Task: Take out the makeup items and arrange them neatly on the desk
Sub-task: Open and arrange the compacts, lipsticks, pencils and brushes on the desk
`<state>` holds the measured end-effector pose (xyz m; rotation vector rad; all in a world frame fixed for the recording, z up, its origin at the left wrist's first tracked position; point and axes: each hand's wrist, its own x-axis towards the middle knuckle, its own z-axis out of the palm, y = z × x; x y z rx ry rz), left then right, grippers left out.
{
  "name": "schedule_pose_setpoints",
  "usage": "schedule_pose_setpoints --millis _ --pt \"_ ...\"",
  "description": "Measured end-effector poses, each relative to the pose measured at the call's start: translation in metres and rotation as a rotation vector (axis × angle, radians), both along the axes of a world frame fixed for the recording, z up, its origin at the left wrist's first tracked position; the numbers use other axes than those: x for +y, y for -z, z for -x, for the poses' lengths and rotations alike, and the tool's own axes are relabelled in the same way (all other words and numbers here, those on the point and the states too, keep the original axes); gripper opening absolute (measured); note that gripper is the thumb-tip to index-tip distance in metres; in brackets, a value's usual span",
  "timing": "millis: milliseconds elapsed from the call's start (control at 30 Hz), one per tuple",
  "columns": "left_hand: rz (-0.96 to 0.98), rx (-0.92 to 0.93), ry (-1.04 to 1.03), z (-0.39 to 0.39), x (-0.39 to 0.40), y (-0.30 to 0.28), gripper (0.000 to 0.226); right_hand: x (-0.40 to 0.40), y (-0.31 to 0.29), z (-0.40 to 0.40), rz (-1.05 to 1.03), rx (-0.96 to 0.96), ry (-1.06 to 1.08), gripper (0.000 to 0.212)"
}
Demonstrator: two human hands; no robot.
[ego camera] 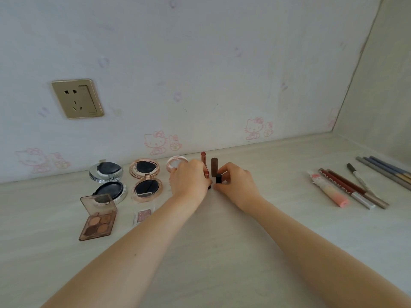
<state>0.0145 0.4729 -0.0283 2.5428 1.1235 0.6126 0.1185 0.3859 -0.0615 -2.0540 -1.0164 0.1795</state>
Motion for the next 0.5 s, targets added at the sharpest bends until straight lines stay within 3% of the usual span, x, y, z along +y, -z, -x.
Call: schedule_pose_setpoints --millis 500 --pt "-0.029 -0.025 0.005 0.010 -0.001 -0.005 0.026 -0.019 -0.002 -0.005 0.032 -0.064 -0.032 0.040"
